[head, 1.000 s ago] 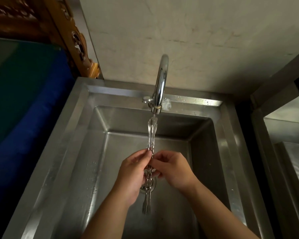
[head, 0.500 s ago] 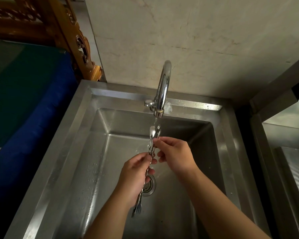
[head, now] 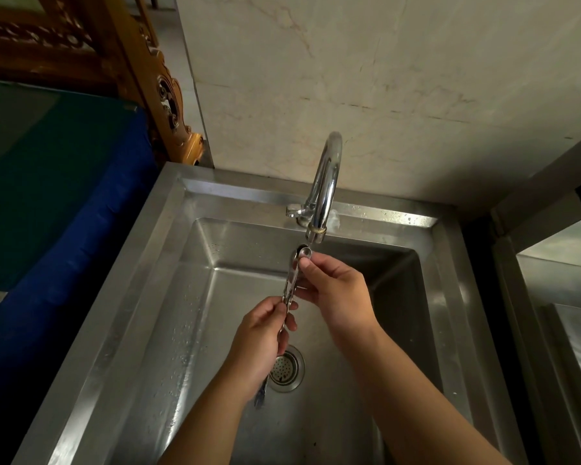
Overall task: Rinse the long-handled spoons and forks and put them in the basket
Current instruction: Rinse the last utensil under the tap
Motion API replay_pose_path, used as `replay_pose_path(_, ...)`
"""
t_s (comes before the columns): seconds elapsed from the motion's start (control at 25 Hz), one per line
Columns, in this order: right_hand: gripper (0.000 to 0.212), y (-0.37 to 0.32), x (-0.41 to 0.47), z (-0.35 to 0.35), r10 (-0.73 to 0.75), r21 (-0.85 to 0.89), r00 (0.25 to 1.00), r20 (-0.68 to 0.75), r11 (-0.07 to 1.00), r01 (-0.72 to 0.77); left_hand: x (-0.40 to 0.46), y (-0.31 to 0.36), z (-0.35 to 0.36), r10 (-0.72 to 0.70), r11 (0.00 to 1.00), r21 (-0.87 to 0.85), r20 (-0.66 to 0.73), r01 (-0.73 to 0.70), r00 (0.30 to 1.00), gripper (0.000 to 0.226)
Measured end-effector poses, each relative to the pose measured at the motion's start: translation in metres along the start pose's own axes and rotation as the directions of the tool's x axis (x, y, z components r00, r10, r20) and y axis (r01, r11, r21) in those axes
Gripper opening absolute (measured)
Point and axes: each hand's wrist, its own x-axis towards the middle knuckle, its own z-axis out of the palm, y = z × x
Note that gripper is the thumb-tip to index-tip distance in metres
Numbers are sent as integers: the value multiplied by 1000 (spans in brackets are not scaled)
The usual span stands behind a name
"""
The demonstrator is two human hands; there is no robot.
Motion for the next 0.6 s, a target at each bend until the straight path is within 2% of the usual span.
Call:
replay_pose_path(0.08,14,-3,2,-1,1,21,1000,3,1000,-1,7,2,1,0,1000,-14,-8,0,1000,43)
replay_pose_path(0.24,4,-6,7,-2,-23,61,1000,0,998,23,22,5,5,46,985,168,21,-49,999,51)
replay_pose_path(0.44,12,-2,13,-5,-72,-24,997,-8,997,72,36,7,12,-14,996,94,117,3,993,53)
replay_pose_path(0.6,17,-1,13,-2,-41,-48,999,28,998,43,40,6,9,3,997,69,223,-19,975,59)
